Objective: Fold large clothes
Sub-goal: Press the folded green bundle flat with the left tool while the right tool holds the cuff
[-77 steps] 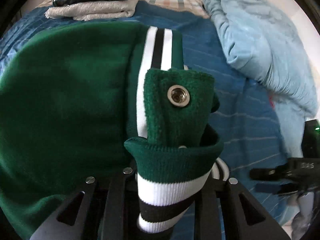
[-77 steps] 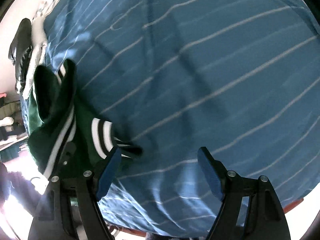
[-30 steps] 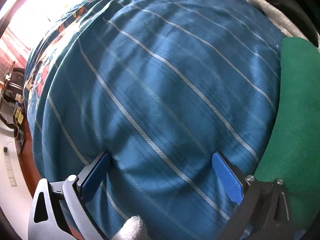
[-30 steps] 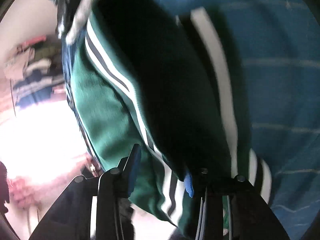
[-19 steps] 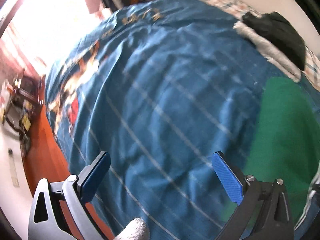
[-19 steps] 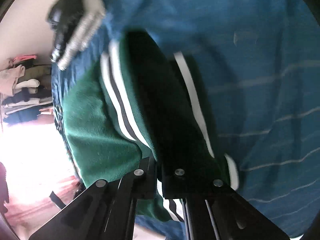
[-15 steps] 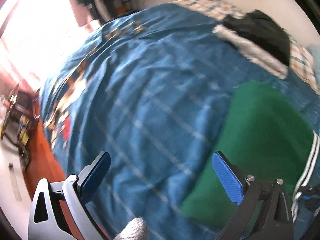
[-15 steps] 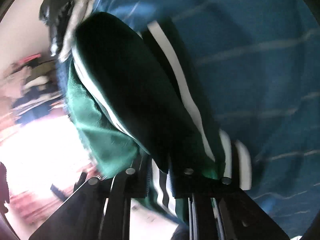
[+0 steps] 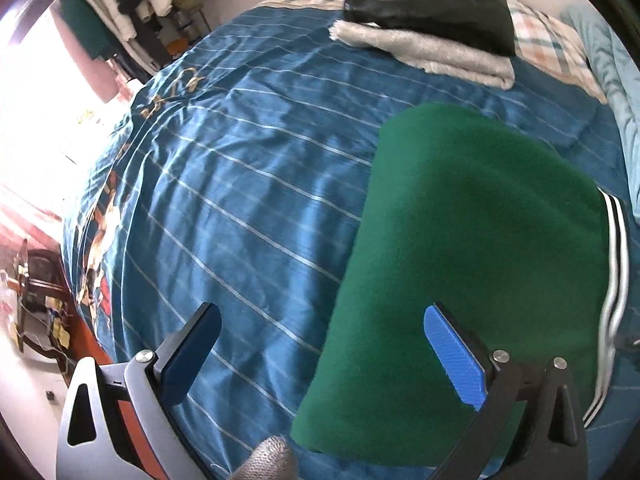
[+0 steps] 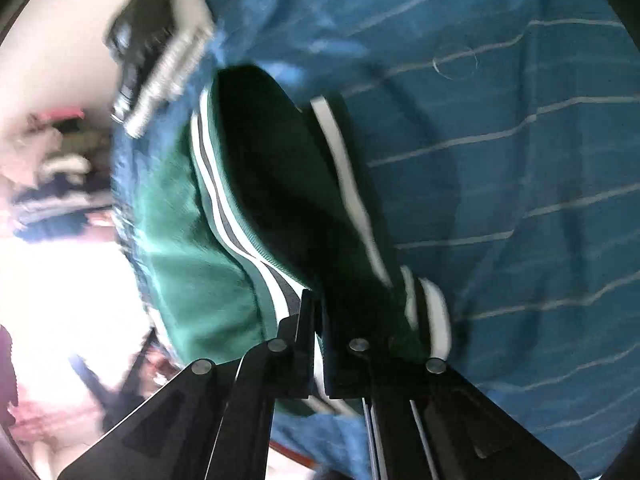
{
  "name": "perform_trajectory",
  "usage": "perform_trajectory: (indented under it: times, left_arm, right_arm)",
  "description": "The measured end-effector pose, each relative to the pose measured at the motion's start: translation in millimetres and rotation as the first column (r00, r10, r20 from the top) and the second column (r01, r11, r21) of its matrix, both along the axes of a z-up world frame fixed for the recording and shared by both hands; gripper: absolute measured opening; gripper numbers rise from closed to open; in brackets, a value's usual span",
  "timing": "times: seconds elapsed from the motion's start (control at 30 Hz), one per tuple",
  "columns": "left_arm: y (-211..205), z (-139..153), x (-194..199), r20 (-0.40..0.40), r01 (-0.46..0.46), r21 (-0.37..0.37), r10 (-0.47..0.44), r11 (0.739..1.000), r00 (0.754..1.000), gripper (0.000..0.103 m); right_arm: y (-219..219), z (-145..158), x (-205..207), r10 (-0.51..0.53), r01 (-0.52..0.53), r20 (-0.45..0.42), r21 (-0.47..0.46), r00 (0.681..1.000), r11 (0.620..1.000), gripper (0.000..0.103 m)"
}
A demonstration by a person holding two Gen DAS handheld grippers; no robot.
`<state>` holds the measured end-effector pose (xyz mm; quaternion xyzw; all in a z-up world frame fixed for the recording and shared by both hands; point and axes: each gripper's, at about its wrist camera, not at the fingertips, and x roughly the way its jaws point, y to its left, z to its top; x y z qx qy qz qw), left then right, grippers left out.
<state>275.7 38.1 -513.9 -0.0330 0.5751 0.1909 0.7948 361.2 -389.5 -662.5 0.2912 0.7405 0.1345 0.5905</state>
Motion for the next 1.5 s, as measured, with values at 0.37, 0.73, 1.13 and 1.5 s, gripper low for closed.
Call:
perform_trajectory:
  times: [0.37,0.73,1.13,1.5]
  left_arm:
    - [8,4,73,0.066,0.069,0.030,-0.071,0.997,0.995,0.103]
    - [25,-32,113,0.046,0.145,-0.123,-0.141,0.982,0.989,0.103]
    - [24,-25,89,0.010,0.156,-0.235,-0.158,0.959,0.987,0.103]
    - [25,-36,47,-0.072,0.109,-0.149,-0.121,0.983,0.990,0.103]
  right_arm:
    - [6,25,76,-0.124,0.098,0.139,0.182,0.982,0.978,0.076]
    - [12,22,158,-0.212,0.232,0.220,-0.065,0.952,0.971,0.002]
    - [-29,41,-22,-0.324,0.316,-0.043,-0.137,0.945,0.939,0.074]
    - [3,-21,-102,-0.541,0.547,-0.089,0.089,0.836,0.832,0.020]
